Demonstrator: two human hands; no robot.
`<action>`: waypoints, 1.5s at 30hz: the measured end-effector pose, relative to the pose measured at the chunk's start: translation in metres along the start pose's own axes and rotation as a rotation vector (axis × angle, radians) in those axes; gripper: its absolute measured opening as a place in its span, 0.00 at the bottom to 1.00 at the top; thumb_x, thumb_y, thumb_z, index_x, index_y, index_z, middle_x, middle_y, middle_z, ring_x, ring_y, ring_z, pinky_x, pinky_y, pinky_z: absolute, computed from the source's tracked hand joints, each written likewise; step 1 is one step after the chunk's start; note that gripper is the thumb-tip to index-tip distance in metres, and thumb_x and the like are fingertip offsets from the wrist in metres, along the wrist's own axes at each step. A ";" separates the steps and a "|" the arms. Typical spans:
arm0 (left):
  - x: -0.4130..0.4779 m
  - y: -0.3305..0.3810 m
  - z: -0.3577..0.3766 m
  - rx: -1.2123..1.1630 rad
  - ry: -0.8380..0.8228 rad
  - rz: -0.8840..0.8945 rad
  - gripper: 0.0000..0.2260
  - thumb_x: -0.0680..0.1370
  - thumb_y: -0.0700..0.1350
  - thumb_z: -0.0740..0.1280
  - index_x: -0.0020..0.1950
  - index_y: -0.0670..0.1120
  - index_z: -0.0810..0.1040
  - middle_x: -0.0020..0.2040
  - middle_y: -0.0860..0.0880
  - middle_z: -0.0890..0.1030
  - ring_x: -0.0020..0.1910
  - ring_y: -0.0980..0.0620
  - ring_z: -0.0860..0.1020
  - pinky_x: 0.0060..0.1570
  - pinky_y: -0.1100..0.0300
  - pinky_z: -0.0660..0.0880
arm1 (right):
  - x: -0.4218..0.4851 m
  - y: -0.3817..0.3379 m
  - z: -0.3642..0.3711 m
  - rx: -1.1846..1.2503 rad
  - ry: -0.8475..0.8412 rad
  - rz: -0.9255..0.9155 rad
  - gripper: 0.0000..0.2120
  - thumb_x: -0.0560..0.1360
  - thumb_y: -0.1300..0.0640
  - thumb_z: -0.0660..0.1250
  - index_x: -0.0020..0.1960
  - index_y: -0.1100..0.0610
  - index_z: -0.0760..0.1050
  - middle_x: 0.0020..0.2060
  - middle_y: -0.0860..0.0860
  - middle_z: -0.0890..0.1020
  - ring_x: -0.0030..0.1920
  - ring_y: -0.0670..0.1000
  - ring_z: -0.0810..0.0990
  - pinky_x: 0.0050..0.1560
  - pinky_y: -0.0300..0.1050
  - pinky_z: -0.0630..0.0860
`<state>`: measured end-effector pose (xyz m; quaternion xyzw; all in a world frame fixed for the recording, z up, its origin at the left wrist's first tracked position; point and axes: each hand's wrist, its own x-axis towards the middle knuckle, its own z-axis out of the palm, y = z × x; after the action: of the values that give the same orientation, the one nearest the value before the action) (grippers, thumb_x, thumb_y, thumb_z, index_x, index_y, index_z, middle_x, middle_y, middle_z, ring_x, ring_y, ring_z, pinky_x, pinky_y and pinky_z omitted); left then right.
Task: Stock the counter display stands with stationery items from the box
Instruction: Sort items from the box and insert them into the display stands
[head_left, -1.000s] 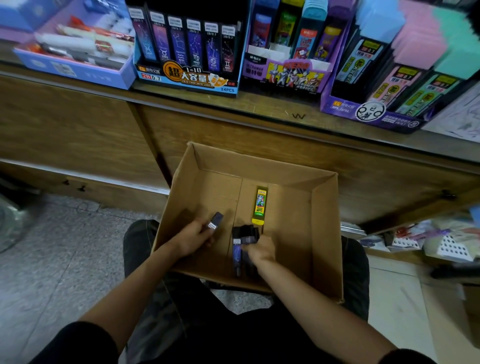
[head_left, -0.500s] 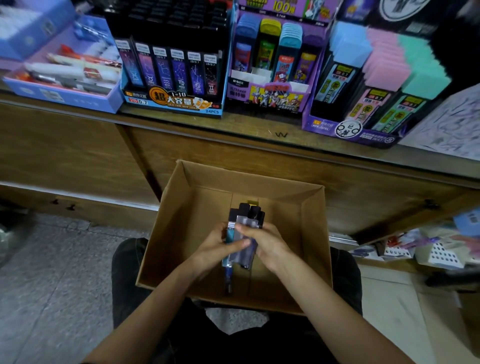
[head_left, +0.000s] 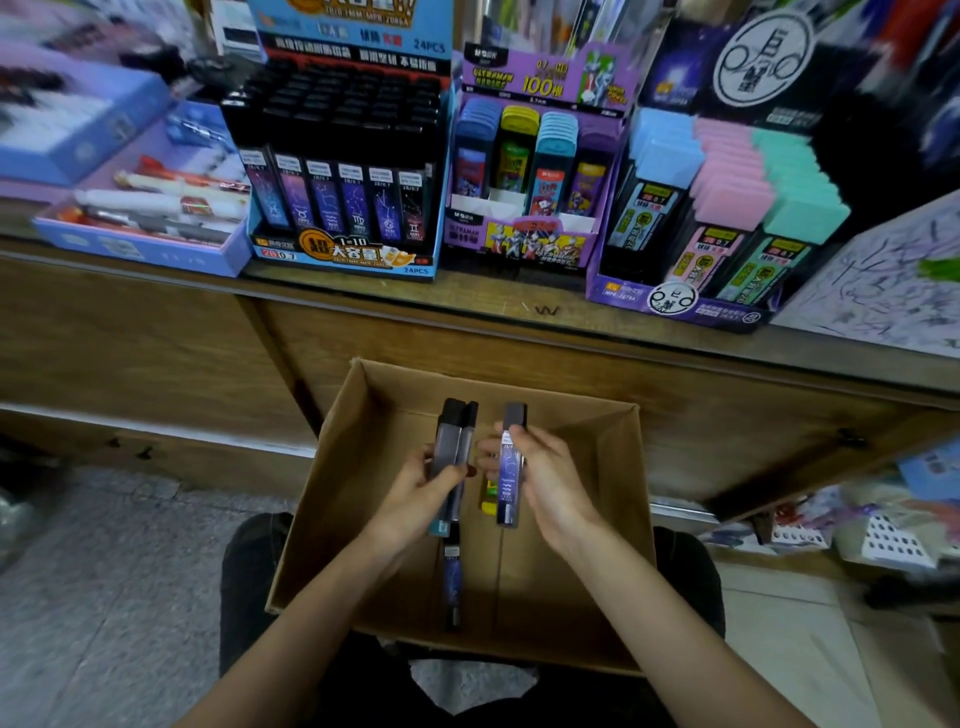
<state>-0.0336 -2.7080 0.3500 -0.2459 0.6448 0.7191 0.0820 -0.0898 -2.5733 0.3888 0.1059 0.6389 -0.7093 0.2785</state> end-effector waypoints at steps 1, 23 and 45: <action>-0.001 0.004 -0.002 -0.016 0.001 0.011 0.13 0.77 0.46 0.65 0.60 0.51 0.70 0.52 0.50 0.78 0.51 0.53 0.77 0.44 0.61 0.72 | 0.001 -0.006 0.000 -0.015 -0.013 -0.044 0.13 0.80 0.56 0.57 0.61 0.60 0.71 0.47 0.55 0.83 0.45 0.51 0.82 0.52 0.44 0.78; -0.023 0.122 -0.079 -0.330 0.050 0.359 0.06 0.78 0.40 0.60 0.54 0.41 0.70 0.38 0.45 0.79 0.29 0.55 0.78 0.28 0.63 0.77 | 0.020 -0.187 0.093 -0.326 -0.158 -0.705 0.04 0.74 0.61 0.69 0.44 0.53 0.77 0.39 0.49 0.82 0.39 0.44 0.79 0.38 0.38 0.77; -0.037 0.115 -0.164 -0.310 0.140 0.419 0.16 0.71 0.50 0.67 0.57 0.46 0.76 0.46 0.46 0.84 0.39 0.51 0.82 0.34 0.61 0.78 | 0.045 -0.187 0.217 -0.865 -0.071 -0.972 0.08 0.74 0.60 0.70 0.50 0.63 0.82 0.38 0.51 0.81 0.38 0.47 0.78 0.42 0.41 0.74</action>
<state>-0.0110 -2.8773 0.4609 -0.1658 0.5681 0.7916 -0.1522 -0.1817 -2.7892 0.5593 -0.3404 0.8322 -0.4363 -0.0354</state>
